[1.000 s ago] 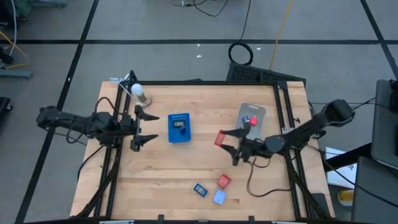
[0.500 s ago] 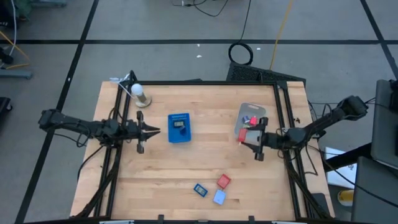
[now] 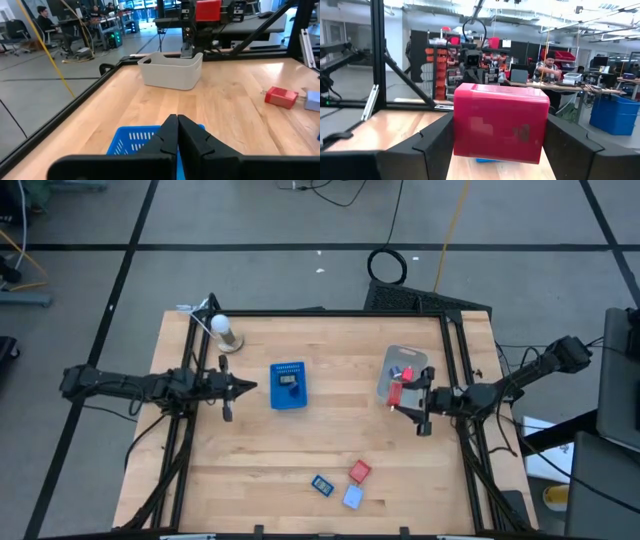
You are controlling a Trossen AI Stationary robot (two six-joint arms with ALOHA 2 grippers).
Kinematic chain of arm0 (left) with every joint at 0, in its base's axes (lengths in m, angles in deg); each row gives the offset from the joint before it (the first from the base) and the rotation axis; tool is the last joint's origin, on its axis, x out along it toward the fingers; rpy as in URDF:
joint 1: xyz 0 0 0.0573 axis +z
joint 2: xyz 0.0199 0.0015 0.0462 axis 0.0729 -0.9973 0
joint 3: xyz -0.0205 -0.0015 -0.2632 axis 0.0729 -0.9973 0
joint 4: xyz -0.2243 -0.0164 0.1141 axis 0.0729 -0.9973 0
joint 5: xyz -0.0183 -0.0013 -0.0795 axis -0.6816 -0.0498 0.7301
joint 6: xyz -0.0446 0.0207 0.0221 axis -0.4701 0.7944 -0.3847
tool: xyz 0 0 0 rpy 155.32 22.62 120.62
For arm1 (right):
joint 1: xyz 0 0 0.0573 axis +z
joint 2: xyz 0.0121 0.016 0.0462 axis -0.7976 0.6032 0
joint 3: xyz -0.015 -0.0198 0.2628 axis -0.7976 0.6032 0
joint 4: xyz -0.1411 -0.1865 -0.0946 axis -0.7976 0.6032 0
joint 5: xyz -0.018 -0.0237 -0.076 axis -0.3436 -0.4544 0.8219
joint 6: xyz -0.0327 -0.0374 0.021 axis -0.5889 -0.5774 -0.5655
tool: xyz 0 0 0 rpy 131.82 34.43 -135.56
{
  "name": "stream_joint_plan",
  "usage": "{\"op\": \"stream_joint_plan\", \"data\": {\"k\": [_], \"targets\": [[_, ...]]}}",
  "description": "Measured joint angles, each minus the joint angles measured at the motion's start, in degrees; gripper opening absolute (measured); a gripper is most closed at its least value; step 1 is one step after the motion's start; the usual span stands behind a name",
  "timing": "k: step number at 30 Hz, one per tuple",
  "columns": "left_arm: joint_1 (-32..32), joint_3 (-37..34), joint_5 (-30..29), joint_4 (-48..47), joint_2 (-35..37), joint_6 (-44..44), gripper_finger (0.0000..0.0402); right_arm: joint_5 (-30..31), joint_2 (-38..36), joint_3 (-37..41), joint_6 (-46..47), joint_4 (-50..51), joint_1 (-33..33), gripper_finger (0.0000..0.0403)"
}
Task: Pick & Place Office items
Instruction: Put the top red charger adapter into the white bin
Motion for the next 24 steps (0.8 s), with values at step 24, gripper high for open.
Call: {"op": "stream_joint_plan", "data": {"k": [24], "targets": [[2.39,-6.27,4.98,6.43,1.95,-2.34,0.0009,-0.52,-5.65,-8.56,6.86,22.19,-6.90,0.0249]]}}
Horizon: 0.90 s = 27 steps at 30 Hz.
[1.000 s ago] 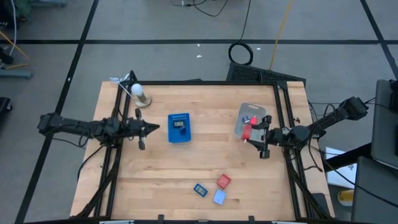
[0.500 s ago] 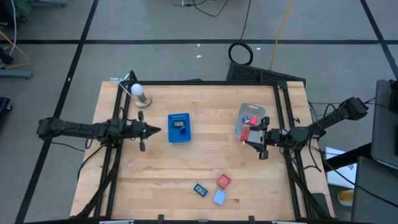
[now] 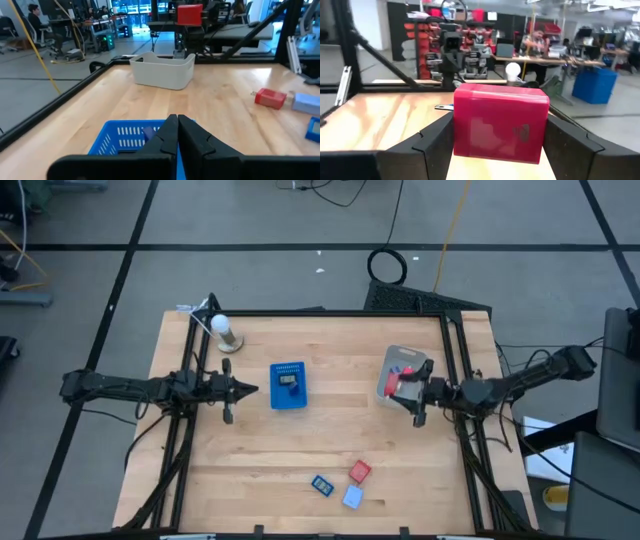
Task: Pick & Place Office items
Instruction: Put the top red charger adapter into the white bin
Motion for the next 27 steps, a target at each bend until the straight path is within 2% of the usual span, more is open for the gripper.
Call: {"op": "stream_joint_plan", "data": {"k": [3,9,15,22,24,27], "targets": [[0.00,0.00,0.59,0.08,0.00,-1.27,0.0003,0.01,-0.84,-2.85,1.82,7.88,-1.82,0.0249],[0.00,0.00,0.57,-0.10,-0.07,-1.65,0.0019,-0.02,-1.30,-9.21,2.37,18.69,-4.16,0.0249],[0.00,0.00,0.56,-0.15,-0.14,-2.40,0.0021,0.27,2.07,-22.94,7.31,41.22,-7.34,0.0249],[0.00,0.02,0.53,-0.15,-0.15,-2.73,0.0021,-0.02,10.64,-35.66,16.78,67.21,-12.42,0.0249],[0.00,0.02,0.53,-0.15,-0.15,-2.75,0.0021,-1.99,13.08,-38.00,18.67,72.94,-14.21,0.0249],[0.00,0.02,0.53,-0.15,-0.15,-2.95,0.0021,-8.15,15.67,-39.52,18.83,77.51,-17.78,0.0249]]}}
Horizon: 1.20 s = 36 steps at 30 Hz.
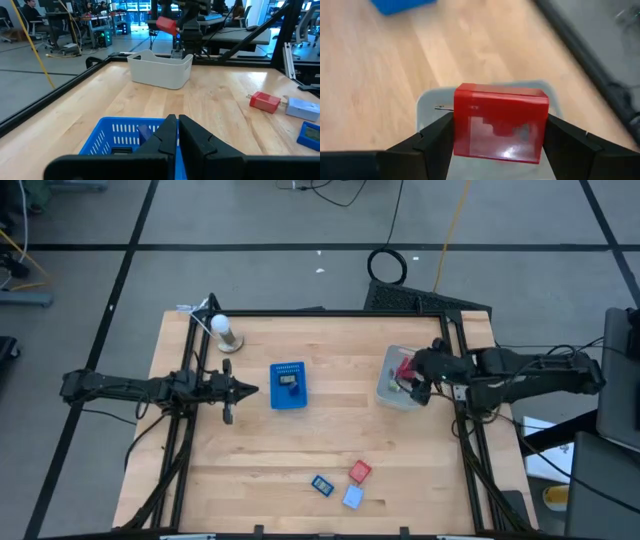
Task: Pick & Place Office items
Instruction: Put the top red charger adapter into the white bin
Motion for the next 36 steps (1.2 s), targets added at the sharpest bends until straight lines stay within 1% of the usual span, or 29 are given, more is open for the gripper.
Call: {"op": "stream_joint_plan", "data": {"k": [2,4,10,14,16,19,23,27,30,36], "targets": [[0.00,0.00,0.00,0.00,-0.02,0.00,0.0021,-3.63,1.33,-0.02,-0.71,0.78,-2.55,0.0249],[0.00,0.00,0.00,0.00,-0.02,0.00,0.0021,-5.22,2.89,-0.02,-0.91,1.51,-4.72,0.0249],[0.00,0.07,0.00,0.00,-0.02,-0.72,0.0021,-5.34,8.73,-0.02,-1.97,3.26,-9.43,0.0249],[0.00,0.07,0.00,-0.02,-0.02,-0.76,0.0021,-5.41,13.14,0.22,-3.26,3.04,-11.11,0.0249],[0.00,0.07,0.00,-0.02,-0.02,-0.76,0.0021,-6.42,15.33,0.91,-3.88,2.75,-11.94,0.0249],[0.00,0.07,0.00,-0.02,-0.02,-0.76,0.0021,-8.38,18.46,2.36,-5.27,0.95,-13.02,0.0249],[0.00,0.07,0.00,-0.02,-0.02,-0.76,0.0021,-8.37,21.70,4.26,-7.18,-1.92,-14.11,0.0249],[0.00,0.07,-0.01,-0.04,-0.02,-0.76,0.0021,-8.35,23.35,4.74,-8.05,-2.81,-14.76,0.0251],[0.00,0.07,0.00,-0.05,-0.02,-0.76,0.0021,-8.31,23.50,4.74,-7.97,-3.61,-14.81,0.0265],[0.00,0.07,0.00,-0.07,-0.02,-0.76,0.0021,-8.15,23.30,4.74,-8.23,-4.77,-14.81,0.0310]]}}
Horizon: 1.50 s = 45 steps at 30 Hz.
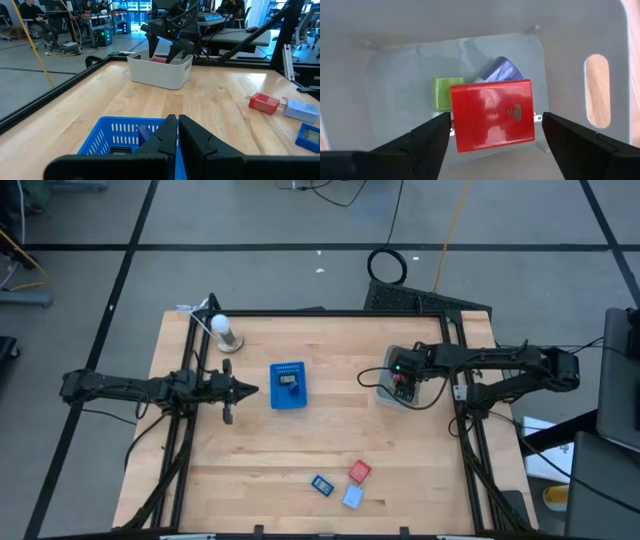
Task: Pick & Place Office items
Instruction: Put the top red charger adapter into the white bin, then put the red charger adapter into the white bin
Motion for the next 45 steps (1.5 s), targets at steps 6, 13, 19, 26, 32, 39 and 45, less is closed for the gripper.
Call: {"op": "stream_joint_plan", "data": {"k": [6,13,19,26,32,39,45], "targets": [[0.00,0.00,-0.02,-0.02,0.00,0.00,0.0021,0.14,-0.76,0.00,-1.06,0.06,0.00,0.0337],[0.00,0.00,-0.01,-0.04,0.00,0.35,0.0021,0.12,-10.30,0.00,-0.93,-0.53,0.02,0.0325],[0.00,0.00,-0.01,-0.07,0.00,0.57,0.0021,0.01,-25.80,0.00,-3.99,-7.27,2.32,0.0301],[0.00,0.00,-0.02,-1.98,0.00,1.03,0.0021,-3.50,-42.61,1.18,-8.01,-17.62,8.59,0.0251],[0.00,0.00,-0.02,-1.81,0.00,1.25,0.0021,-4.55,-54.72,10.24,-8.46,-25.89,11.27,0.0171],[0.00,0.00,-0.02,-1.79,0.00,1.18,0.0021,-5.32,-63.54,25.07,-9.84,-35.21,11.38,0.0079],[-0.02,0.00,-1.49,-1.79,0.00,0.76,0.0021,-13.60,-65.83,37.38,-10.33,-51.81,11.39,0.0018]]}}
